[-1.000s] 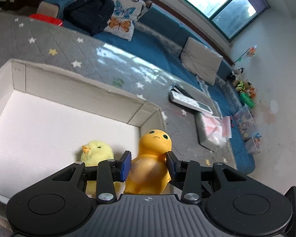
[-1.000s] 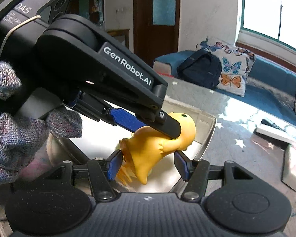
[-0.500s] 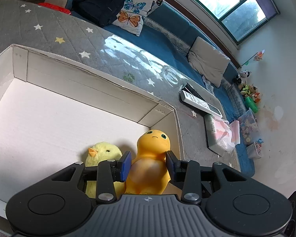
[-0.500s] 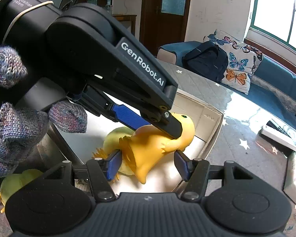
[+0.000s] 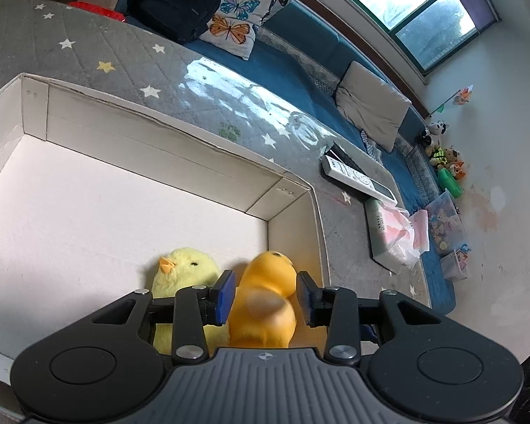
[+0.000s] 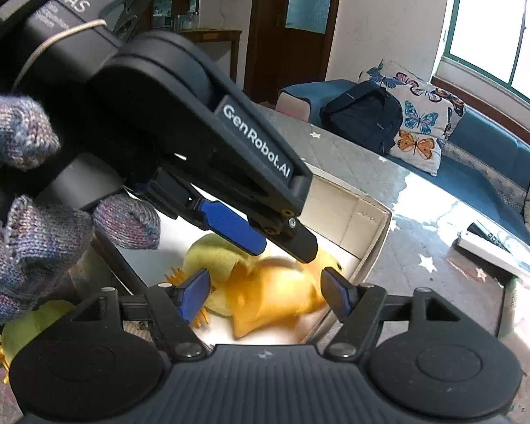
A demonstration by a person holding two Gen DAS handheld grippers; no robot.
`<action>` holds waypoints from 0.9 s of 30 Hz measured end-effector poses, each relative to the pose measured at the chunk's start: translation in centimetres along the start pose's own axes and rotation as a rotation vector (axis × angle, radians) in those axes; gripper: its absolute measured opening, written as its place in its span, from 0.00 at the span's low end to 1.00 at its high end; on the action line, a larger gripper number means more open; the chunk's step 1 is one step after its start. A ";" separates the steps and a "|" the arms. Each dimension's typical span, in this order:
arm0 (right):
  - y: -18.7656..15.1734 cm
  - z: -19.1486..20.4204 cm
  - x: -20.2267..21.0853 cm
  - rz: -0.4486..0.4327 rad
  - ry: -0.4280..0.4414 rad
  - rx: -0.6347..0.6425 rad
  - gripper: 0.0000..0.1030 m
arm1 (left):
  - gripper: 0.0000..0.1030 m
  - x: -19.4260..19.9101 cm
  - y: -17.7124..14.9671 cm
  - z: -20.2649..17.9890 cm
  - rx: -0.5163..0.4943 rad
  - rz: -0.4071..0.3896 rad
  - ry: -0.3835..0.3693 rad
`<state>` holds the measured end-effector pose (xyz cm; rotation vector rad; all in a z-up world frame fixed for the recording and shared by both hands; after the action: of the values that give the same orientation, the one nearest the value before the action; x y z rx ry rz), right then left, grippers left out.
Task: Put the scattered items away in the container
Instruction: 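Set the duck beside the chick and open the left gripper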
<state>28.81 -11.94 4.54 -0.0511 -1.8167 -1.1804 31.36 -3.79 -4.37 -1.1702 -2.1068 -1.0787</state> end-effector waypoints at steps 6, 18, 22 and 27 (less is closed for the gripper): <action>-0.1 0.0 0.6 -0.015 -0.002 -0.009 0.69 | 0.39 0.2 -0.4 -0.1 -0.011 0.003 0.004; -1.1 -0.1 4.4 -0.107 -0.058 -0.111 0.74 | 0.39 3.3 -2.3 -1.0 -0.077 -0.020 -0.004; -2.1 0.3 5.9 -0.130 -0.069 -0.150 0.74 | 0.39 4.5 -3.4 -1.2 -0.110 -0.033 0.002; -3.7 1.5 7.3 -0.145 -0.092 -0.157 0.75 | 0.39 5.9 -5.1 -1.4 -0.137 -0.039 0.003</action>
<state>21.95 -15.91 7.05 -0.0661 -1.8290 -1.4429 23.98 -3.78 -1.37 -1.1938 -2.0895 -1.2596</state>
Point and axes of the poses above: each gripper's, at about its wrist camera, not at the fingertips, and x roughly against the way its jaws point, z to its left, y to its top, the point moved 9 cm from there along -x, roughly the way its jaws point, and after that the axes turned 3 degrees about z, right-handed, at the moved point
